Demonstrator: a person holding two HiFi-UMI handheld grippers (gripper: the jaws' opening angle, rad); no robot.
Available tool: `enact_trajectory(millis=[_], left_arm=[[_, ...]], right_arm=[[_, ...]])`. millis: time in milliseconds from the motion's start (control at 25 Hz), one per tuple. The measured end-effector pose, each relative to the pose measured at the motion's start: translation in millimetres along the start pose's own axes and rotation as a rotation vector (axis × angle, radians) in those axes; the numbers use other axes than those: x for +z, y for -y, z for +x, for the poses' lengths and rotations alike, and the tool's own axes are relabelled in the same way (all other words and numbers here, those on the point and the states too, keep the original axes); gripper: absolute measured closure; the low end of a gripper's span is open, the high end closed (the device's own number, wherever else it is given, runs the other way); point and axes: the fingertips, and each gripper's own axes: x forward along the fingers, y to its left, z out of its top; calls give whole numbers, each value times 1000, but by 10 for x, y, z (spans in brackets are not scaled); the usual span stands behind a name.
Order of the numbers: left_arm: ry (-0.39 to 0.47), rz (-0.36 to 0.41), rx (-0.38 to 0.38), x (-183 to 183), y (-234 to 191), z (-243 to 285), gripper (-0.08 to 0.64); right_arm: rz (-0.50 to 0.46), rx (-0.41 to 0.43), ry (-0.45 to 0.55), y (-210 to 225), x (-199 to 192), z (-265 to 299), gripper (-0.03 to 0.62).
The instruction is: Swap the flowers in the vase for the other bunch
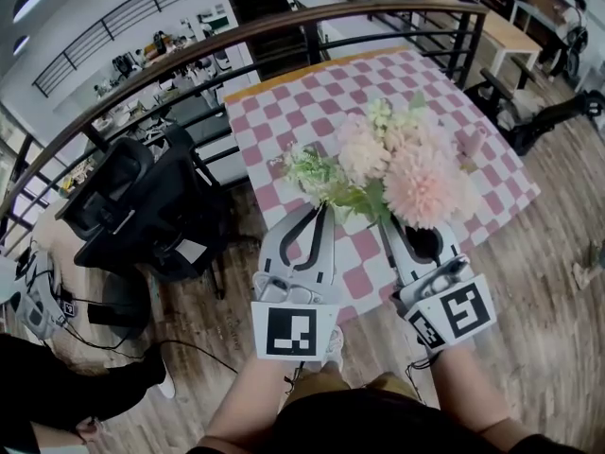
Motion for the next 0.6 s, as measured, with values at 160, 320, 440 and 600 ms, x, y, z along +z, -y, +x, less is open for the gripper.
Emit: enact_trajectory(millis=[160,320,440,600], left_arm=[[-15,5,-22,-86,-99,24,551],[-10,-3,-30,-140,-206,84,551],[-13,-4,-42,-185,-299,117,551],[2,-8,-50,-196,-398,192,551]], right_arm=[[-5,-3,-8,-45,-22,136,529],[-3,-9,-13,-48,-46,265,529],[-1,-21,-10,-39,-44,366,529],[1,-30,1,-27,-27,484,529]])
